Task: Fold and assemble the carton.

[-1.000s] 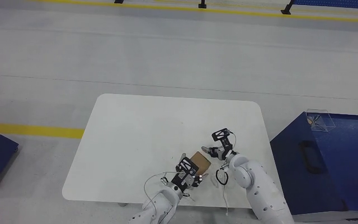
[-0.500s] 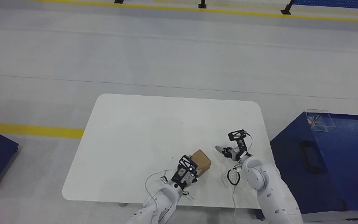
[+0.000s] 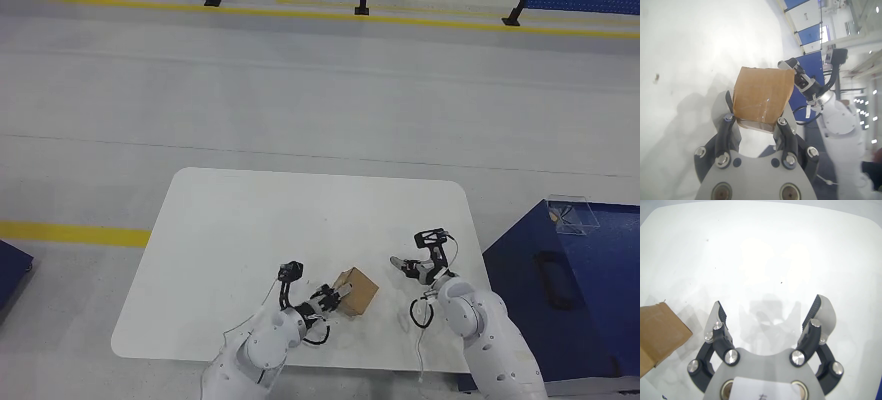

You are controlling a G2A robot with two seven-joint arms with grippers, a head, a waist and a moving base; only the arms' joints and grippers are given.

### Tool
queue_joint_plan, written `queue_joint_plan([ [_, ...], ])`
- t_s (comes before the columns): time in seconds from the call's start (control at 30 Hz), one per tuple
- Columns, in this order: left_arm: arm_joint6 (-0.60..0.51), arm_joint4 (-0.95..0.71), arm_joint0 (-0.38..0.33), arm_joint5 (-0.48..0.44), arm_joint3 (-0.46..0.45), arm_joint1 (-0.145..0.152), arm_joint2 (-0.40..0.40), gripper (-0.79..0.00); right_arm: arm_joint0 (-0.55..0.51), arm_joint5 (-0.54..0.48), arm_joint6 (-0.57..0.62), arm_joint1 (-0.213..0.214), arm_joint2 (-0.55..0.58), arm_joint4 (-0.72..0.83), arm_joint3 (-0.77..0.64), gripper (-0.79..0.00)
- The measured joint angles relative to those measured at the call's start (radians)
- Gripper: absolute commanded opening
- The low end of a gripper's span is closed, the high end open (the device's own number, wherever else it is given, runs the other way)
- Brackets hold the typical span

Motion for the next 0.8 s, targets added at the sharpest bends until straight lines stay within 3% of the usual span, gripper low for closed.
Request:
queue_joint_plan([
  [0.13, -0.042, -0.095, -0.025, 0.092, 0.046, -0.004, -0.022, 0.0, -0.001, 0.0, 0.004, 0.0, -0.005, -0.001, -0.001, 0.0],
  [0.23, -0.029, -0.13, -0.019, 0.103, 0.033, -0.001, -0.045, 0.0, -0.001, 0.0, 0.003, 0.0, -0.004, -0.001, -0.001, 0.0],
  [0.37, 0.089, -0.087, 0.058, 0.001, -0.103, 0.012, -0.082, 0.0, -0.001, 0.0, 0.003, 0.0, -0.004, -0.001, -0.001, 0.0],
  [0.4, 0.111, -0.064, 0.08, -0.034, -0.142, 0.016, -0.082, -0.256, -0.001, 0.0, 0.003, 0.0, -0.004, -0.001, -0.001, 0.0],
  [0.47, 0.154, 0.043, 0.122, -0.117, -0.224, 0.027, -0.059, -0.554, -0.001, 0.0, 0.003, 0.0, -0.004, -0.001, -0.001, 0.0],
  [0.5, 0.174, 0.118, 0.137, -0.153, -0.253, 0.032, -0.044, -0.785, -0.001, 0.0, 0.003, 0.0, -0.004, -0.001, -0.001, 0.0],
  [0.6, 0.314, 0.469, 0.176, -0.183, -0.305, 0.043, 0.015, -0.785, -0.001, 0.0, 0.003, 0.0, -0.004, -0.001, -0.001, 0.0],
  [0.73, 0.568, 0.93, 0.196, 0.002, -0.261, 0.032, 0.14, -0.785, -0.001, 0.0, 0.003, 0.0, -0.004, -0.001, -0.001, 0.0],
  [0.8, 0.571, 1.006, 0.182, 0.016, -0.234, 0.025, 0.166, -0.785, -0.001, 0.0, 0.003, 0.0, -0.004, -0.001, -0.001, 0.0],
])
